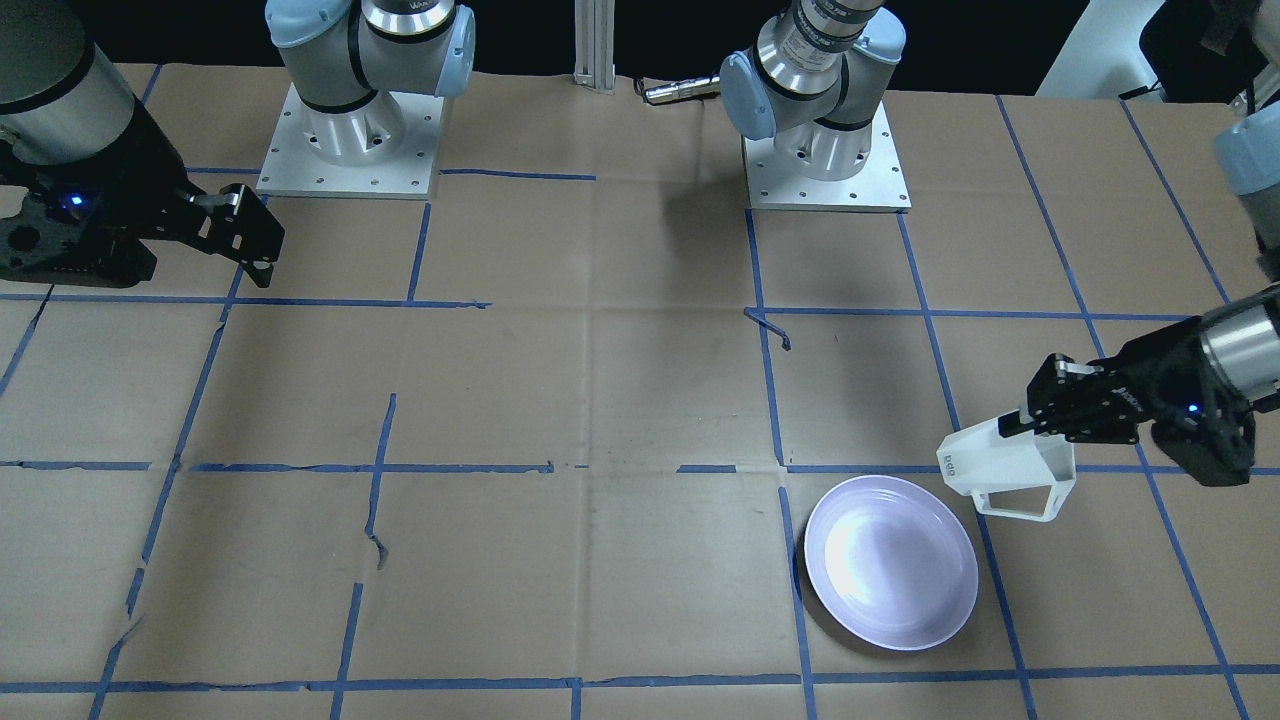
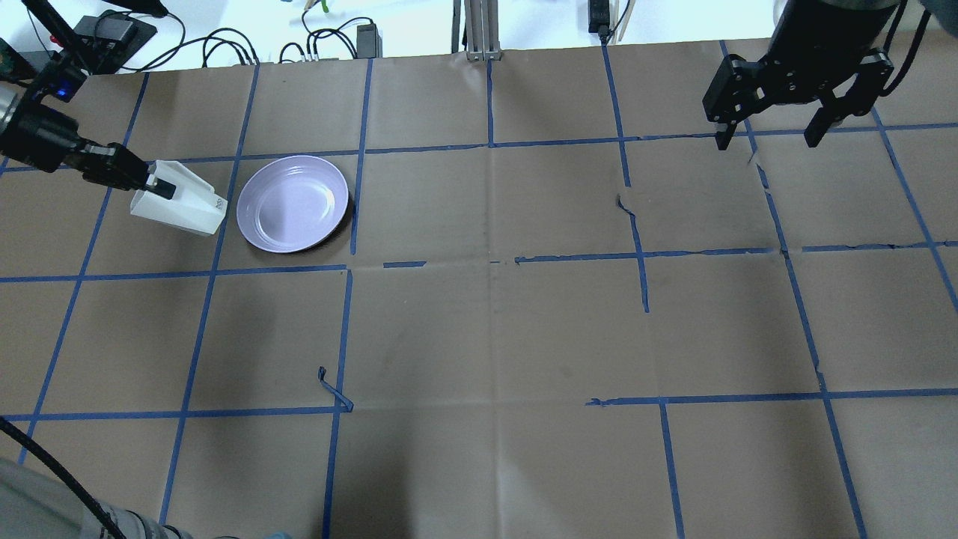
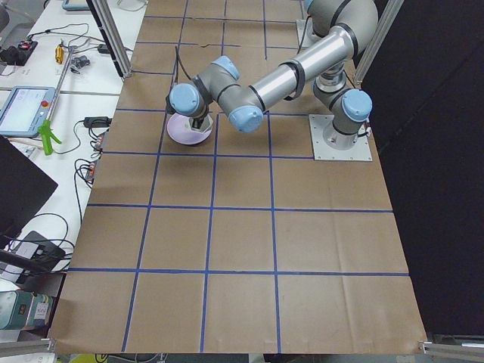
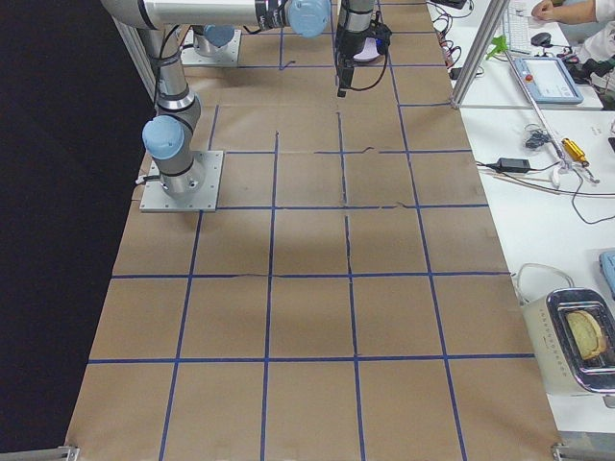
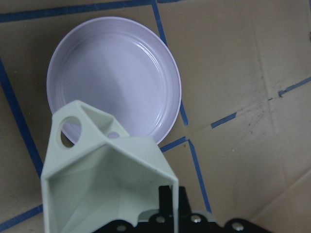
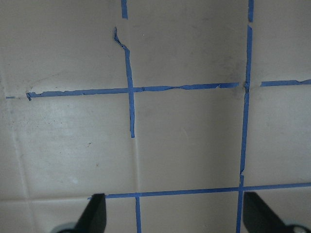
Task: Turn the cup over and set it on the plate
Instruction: 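Lift the mug with the left gripper and turn it upright over the plate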
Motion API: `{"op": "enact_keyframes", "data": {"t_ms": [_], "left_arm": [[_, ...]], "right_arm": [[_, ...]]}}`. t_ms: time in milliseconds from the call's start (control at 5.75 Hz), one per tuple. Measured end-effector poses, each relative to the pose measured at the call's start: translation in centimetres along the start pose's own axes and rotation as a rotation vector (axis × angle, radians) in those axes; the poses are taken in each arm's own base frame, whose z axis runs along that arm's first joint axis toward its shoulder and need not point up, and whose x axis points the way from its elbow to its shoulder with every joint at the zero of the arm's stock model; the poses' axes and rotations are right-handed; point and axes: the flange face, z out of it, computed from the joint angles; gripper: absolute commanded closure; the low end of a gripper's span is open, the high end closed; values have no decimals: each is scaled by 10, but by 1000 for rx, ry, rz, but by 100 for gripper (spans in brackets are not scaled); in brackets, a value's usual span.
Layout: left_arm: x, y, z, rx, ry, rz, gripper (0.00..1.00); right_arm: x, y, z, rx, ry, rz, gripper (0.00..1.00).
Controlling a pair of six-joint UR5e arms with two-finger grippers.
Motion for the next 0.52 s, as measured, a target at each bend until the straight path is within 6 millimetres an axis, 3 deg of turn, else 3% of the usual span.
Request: {"op": "enact_keyframes", "data": {"t_ms": [348,522], "left_arm": [[60,-44,49,-51,-222,52,100],[74,-56,83,-66,-339,87,100]], "right_arm": [[0,0,0,0,0,0,0],[0,0,0,0,0,0,0]]}}
